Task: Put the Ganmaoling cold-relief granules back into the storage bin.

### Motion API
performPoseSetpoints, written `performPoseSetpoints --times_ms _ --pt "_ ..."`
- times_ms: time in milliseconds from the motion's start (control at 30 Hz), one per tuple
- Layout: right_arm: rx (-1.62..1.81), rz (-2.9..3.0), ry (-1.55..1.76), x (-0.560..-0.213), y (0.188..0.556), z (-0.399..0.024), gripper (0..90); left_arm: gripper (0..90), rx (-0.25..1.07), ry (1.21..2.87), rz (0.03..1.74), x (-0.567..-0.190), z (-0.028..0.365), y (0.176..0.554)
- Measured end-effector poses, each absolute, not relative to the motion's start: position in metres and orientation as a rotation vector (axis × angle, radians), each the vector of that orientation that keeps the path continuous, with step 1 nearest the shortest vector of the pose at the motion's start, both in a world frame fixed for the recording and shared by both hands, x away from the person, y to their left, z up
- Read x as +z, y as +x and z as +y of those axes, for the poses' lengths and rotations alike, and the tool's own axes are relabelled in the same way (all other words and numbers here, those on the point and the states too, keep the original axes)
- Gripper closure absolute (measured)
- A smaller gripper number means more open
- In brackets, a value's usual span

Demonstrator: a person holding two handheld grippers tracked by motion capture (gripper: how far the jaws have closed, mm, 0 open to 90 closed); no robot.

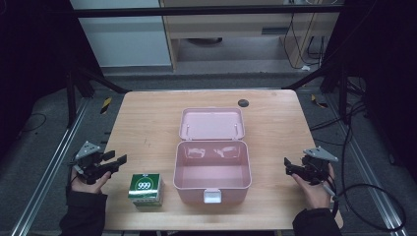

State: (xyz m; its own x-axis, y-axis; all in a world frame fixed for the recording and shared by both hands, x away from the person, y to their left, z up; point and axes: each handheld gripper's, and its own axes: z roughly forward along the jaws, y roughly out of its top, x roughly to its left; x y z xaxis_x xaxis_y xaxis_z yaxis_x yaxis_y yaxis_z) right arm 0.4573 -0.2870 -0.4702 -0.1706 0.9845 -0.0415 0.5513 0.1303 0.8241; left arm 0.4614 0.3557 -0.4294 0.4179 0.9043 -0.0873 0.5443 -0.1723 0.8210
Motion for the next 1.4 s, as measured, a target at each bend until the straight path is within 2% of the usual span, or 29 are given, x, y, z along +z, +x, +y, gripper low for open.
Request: performPoseSetpoints --times_ms 467,700,933,1400 --pt "0.895 1.832 1.462 -0.472 0.457 -0.284 10.3 39.4 0.509 1.981 1.084 -0.396 0.361 0.457" --pt "0.899 1.833 1.462 -0.472 0.457 -0.283 10.3 35.0 0.450 2.063 0.985 -0.378 0.360 0.457" --pt "0.888 1.843 1.460 -0.473 0.457 -0.284 10.0 27.7 0.379 2.216 0.836 -0.365 0.347 0.458" --pt "0.889 1.854 1.459 -0.474 0.457 -0.284 9.6 20.8 0.287 2.422 0.643 -0.357 0.328 0.458"
